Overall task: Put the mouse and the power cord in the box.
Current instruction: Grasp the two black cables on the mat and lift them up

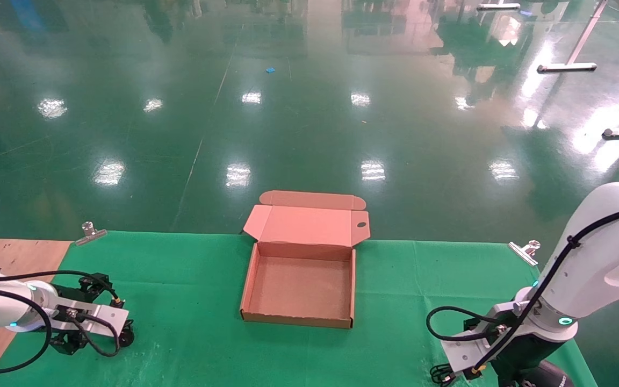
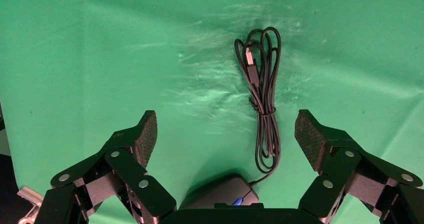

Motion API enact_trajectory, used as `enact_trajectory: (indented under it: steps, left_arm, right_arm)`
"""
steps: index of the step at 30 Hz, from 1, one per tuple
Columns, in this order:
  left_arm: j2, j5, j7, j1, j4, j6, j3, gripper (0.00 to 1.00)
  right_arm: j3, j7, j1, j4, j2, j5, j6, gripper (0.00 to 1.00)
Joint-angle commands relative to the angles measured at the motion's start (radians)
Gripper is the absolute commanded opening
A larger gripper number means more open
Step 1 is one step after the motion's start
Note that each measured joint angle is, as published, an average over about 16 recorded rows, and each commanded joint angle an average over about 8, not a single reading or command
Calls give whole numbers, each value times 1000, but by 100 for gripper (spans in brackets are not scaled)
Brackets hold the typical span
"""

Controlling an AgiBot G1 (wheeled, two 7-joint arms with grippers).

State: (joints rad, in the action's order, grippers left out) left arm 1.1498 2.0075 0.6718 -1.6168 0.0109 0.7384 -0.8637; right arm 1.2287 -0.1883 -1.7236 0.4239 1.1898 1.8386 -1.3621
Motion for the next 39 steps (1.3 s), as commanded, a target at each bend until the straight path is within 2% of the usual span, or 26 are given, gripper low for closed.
enact_trajectory:
  steps: [1,18,34,35,36,39]
  left_arm:
    - [3,-5,-1,1,-3,-5,3,100]
    - [-4,-9,-9,12,-14,0,6,100]
    - [-7,-7,-12,14,-12,-7,5,100]
    - [-7,-7,-13,14,-13,-8,5,96]
    - [-8,-8,-15,14,-13,-10,5,84]
    - [-9,-8,-22,14,-15,-16,6,46]
  right_arm:
    - [-1,-7,-1,-11,1,-1,-1,100]
    - [1,-41,39,-94,32,9,93,100]
    - [-6,-124,66,-236,113,5,211,100]
    - [-6,-130,67,-244,117,4,216,97]
    - [-7,-136,68,-252,121,3,221,90]
    - [-10,-153,68,-273,128,-2,233,57]
